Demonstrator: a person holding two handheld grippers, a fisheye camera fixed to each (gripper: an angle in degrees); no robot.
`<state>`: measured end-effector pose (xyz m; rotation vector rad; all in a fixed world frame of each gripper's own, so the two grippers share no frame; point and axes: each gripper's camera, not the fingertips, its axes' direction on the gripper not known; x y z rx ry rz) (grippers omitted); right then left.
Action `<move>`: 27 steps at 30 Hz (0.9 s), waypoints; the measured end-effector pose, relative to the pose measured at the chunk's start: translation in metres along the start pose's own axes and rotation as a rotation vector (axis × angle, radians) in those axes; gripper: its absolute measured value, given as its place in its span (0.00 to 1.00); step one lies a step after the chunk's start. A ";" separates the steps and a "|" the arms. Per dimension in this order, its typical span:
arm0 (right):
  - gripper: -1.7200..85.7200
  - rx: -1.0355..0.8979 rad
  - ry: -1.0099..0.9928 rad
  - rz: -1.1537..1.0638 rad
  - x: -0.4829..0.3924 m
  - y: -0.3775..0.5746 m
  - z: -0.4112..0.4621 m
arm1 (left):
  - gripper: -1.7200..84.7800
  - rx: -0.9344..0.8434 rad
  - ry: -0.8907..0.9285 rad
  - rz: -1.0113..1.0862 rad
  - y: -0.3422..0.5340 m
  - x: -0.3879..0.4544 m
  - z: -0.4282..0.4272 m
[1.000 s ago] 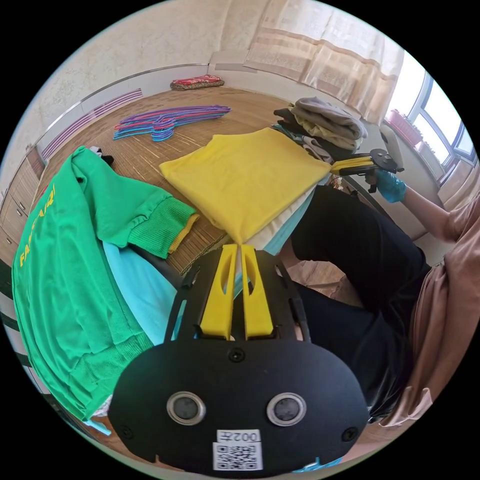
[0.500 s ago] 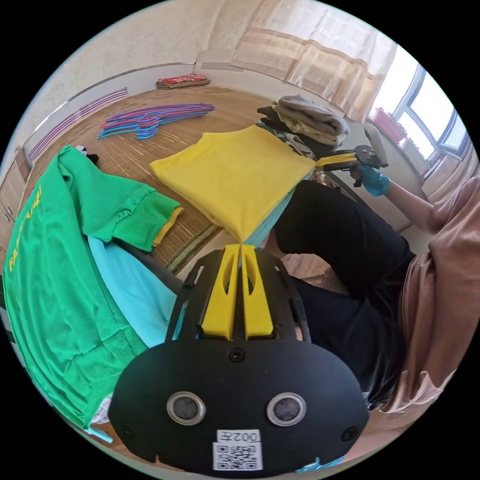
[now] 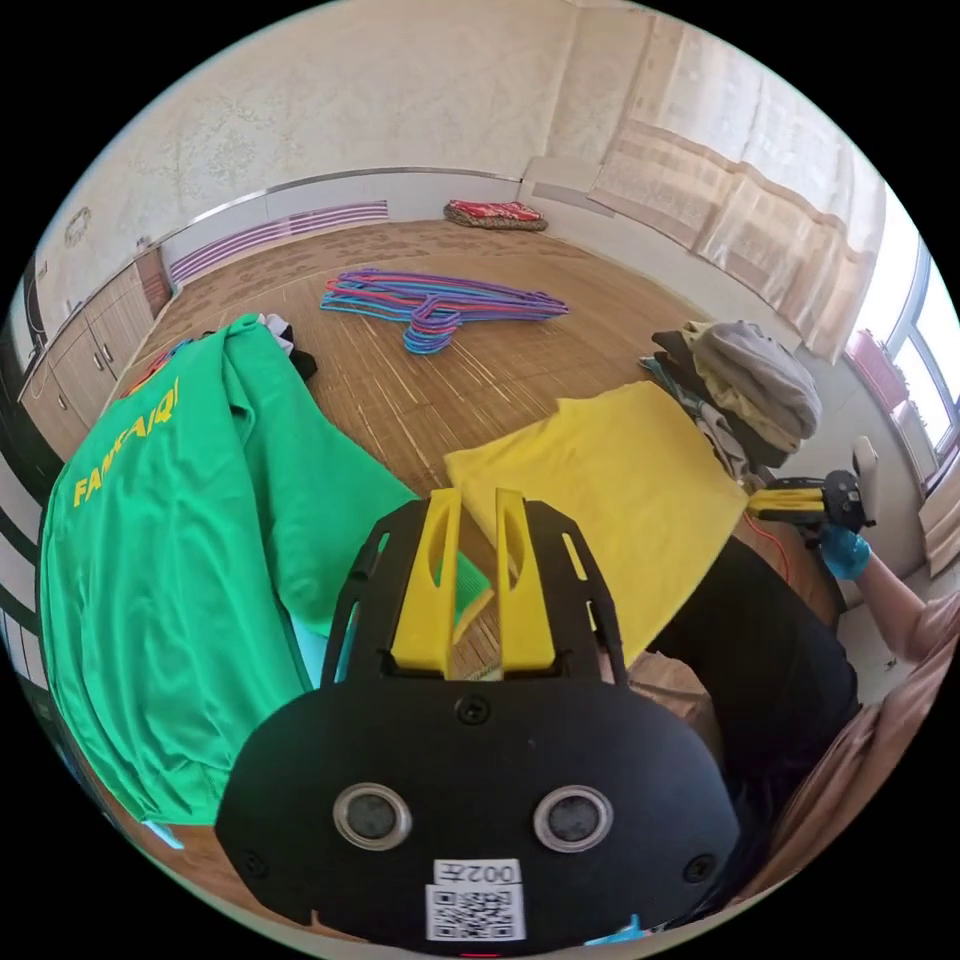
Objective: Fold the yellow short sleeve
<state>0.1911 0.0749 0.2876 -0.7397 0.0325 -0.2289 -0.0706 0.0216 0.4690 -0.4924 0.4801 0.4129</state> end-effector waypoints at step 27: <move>0.01 0.002 -0.013 -0.005 -0.013 0.000 -0.005 | 0.01 -0.050 -0.023 -0.085 -0.033 -0.027 0.024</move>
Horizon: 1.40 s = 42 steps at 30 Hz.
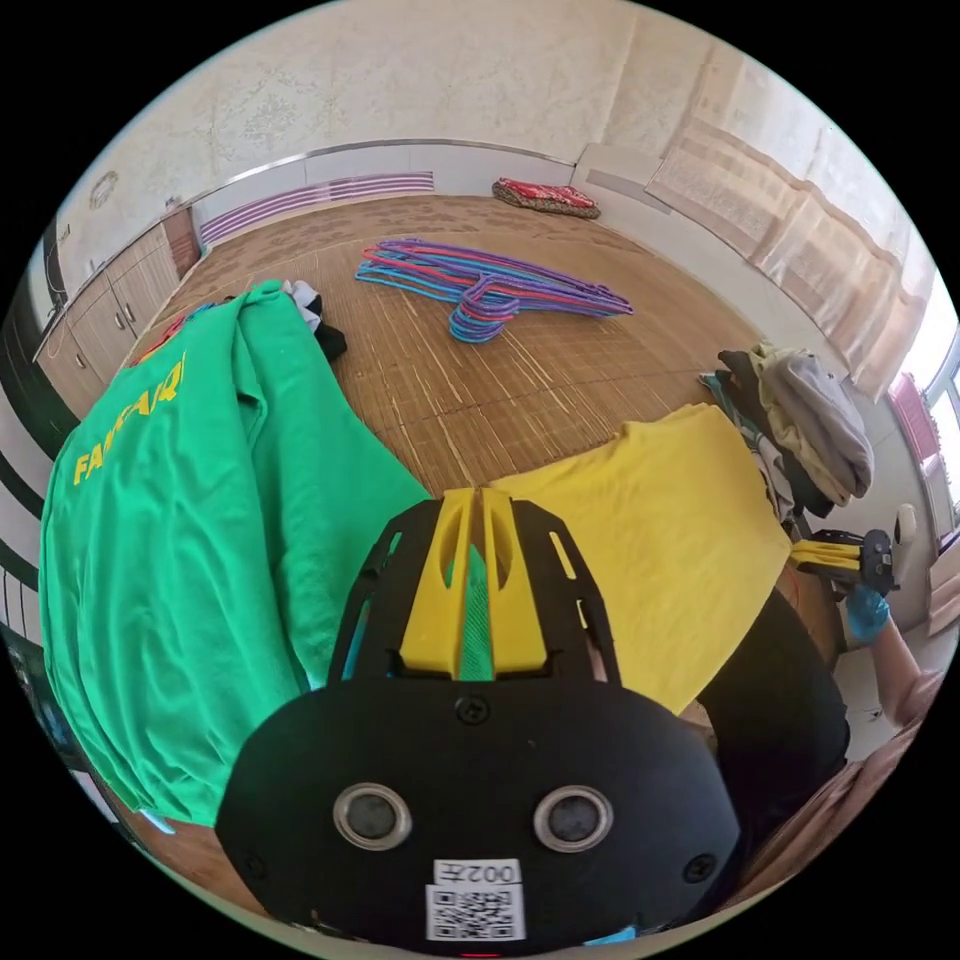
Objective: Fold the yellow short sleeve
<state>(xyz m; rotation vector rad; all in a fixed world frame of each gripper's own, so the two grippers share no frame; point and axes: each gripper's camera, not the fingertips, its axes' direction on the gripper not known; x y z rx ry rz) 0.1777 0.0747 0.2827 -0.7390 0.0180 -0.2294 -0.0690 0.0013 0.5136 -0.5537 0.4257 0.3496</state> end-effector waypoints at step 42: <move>0.12 0.200 -0.093 -0.353 -0.134 -0.054 -0.029 | 0.03 -0.147 0.323 0.408 0.109 -0.008 -0.012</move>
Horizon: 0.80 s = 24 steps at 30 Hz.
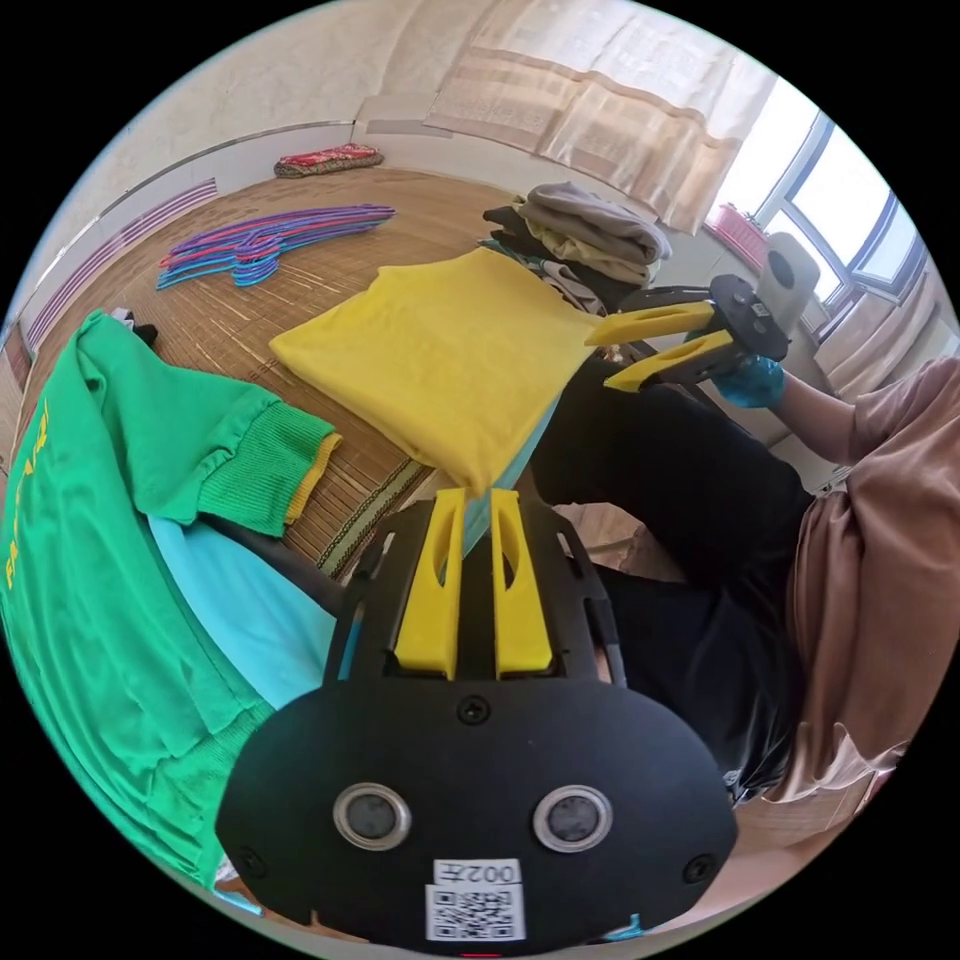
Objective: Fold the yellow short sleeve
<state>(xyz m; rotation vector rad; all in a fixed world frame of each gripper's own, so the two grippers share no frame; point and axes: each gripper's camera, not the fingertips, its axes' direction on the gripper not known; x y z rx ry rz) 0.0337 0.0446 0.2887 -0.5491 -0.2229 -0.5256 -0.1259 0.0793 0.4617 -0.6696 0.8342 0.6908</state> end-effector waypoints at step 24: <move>0.12 -0.138 0.065 0.481 0.101 0.087 0.001 | 0.00 0.048 -0.024 0.035 0.031 0.023 -0.004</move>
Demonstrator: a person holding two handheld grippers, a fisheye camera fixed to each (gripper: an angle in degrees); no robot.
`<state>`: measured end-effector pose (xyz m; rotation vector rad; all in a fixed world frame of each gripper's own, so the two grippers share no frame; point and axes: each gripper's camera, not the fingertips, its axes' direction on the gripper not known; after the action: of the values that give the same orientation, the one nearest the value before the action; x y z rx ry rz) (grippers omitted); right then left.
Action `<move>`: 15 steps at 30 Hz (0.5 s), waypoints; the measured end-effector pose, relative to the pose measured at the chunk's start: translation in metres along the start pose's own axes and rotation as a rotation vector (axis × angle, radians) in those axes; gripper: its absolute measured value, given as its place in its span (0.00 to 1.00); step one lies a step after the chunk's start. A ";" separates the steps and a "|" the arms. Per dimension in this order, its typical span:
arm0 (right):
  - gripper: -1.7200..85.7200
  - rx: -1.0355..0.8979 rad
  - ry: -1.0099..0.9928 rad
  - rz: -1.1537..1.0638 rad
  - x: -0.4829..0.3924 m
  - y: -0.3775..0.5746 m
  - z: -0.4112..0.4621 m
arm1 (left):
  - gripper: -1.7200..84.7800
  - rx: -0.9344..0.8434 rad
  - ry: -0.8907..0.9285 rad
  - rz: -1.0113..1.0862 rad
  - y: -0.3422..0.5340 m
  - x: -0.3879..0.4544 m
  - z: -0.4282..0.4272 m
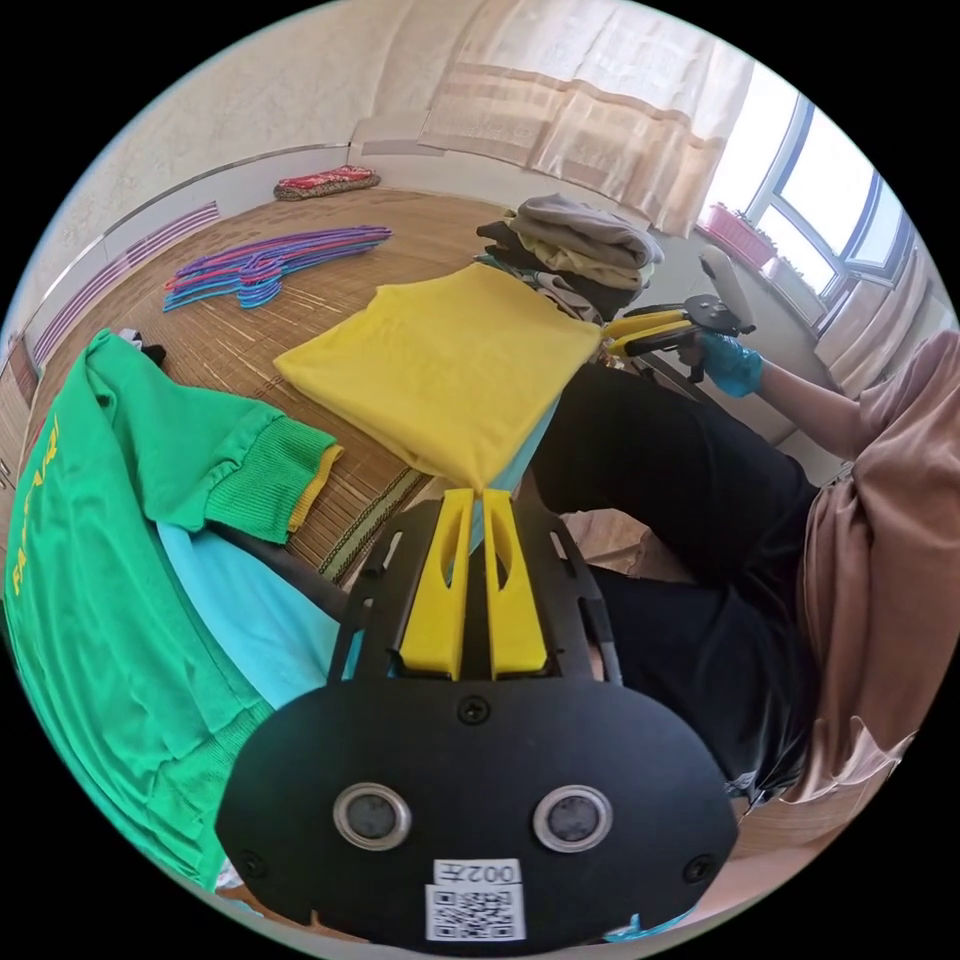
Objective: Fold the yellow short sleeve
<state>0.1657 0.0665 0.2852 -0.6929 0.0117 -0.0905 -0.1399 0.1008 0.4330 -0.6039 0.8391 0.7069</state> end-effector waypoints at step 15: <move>0.02 0.041 -0.090 -0.044 0.018 -0.004 0.003 | 0.01 0.002 -0.005 -0.032 0.016 0.019 -0.012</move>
<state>0.1830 0.0644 0.2903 -0.6560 -0.0920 -0.1017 -0.1486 0.1081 0.4081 -0.6123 0.8239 0.6779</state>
